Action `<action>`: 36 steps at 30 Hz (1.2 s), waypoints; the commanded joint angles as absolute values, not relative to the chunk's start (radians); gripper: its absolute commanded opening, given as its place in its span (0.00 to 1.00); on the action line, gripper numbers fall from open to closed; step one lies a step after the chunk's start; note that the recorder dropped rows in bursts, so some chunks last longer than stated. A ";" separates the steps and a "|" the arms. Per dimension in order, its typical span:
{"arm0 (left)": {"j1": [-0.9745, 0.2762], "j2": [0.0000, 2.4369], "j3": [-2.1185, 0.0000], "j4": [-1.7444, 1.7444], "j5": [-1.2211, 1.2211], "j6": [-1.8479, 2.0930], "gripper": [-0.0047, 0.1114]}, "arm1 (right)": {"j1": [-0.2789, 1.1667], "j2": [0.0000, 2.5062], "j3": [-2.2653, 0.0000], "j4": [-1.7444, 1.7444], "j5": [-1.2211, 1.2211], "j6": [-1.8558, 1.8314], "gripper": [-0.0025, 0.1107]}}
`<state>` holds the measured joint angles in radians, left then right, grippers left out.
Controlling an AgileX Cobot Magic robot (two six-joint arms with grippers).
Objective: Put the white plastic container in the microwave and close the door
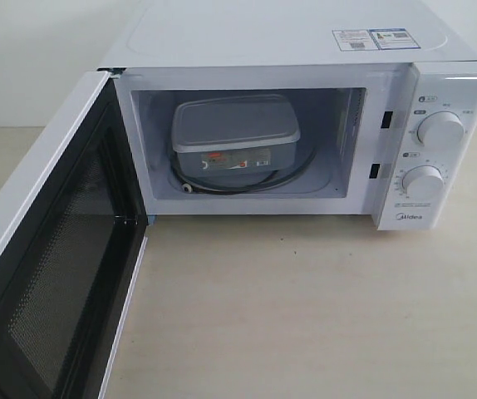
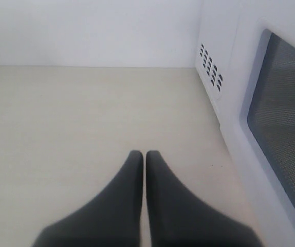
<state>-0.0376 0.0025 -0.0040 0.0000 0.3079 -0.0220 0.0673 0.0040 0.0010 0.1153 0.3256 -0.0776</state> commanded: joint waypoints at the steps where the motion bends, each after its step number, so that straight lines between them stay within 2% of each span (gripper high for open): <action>1: -0.040 0.000 0.000 -0.008 0.303 -0.022 0.08 | 0.059 0.000 0.000 0.136 0.330 -0.077 0.02; 25: -0.040 0.000 0.000 0.014 0.290 -0.012 0.08 | 0.059 0.000 0.000 0.143 0.330 -0.075 0.02; 29: -0.040 0.000 0.000 0.090 0.146 0.045 0.08 | 0.059 0.000 0.000 0.143 0.330 -0.077 0.02; 34: -0.040 0.000 0.000 0.064 -0.253 -0.023 0.08 | 0.059 0.000 0.000 0.143 0.330 -0.077 0.02; 36: -0.040 0.000 0.000 0.064 -0.323 -0.066 0.08 | 0.059 0.000 0.000 0.143 0.330 -0.077 0.02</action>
